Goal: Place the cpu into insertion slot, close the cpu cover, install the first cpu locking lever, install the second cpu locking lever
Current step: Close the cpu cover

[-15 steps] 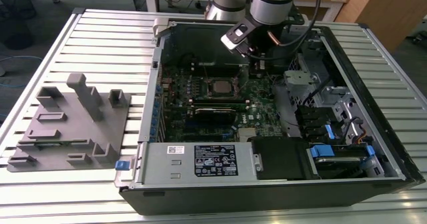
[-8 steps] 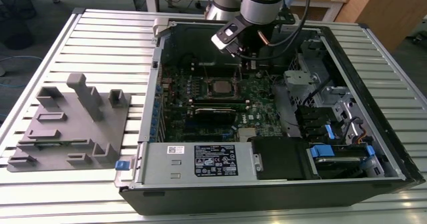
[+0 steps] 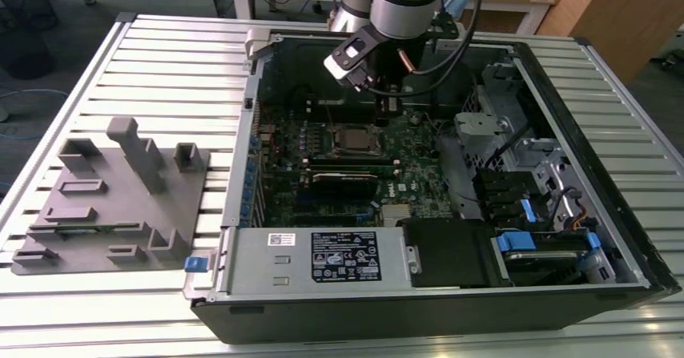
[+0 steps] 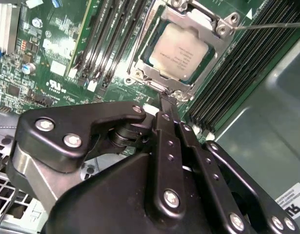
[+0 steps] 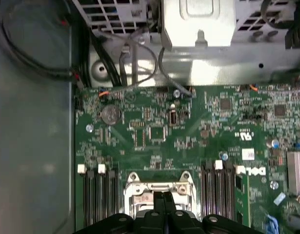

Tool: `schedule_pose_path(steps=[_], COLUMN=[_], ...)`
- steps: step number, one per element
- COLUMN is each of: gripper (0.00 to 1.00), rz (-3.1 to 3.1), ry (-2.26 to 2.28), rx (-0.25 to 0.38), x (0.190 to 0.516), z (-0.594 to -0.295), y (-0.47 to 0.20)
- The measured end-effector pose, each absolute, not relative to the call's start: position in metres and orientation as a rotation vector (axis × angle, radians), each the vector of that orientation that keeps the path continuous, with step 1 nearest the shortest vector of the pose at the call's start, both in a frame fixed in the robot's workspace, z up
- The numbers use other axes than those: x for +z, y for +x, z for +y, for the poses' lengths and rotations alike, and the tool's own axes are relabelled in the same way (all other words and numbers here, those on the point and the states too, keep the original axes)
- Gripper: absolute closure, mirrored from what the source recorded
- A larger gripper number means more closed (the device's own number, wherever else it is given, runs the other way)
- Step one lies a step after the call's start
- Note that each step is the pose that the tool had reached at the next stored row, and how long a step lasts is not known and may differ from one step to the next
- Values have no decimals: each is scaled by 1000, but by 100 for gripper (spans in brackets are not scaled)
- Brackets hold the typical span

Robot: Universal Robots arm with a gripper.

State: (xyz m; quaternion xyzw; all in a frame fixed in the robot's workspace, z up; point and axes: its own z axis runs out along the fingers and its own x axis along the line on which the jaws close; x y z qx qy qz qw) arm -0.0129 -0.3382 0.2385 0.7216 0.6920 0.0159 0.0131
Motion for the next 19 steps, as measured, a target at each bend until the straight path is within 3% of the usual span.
schedule_pose_path(steps=[19], gripper=[89], rz=[2172], ry=[2265], rx=[13], x=[236], z=[-338], y=[-13])
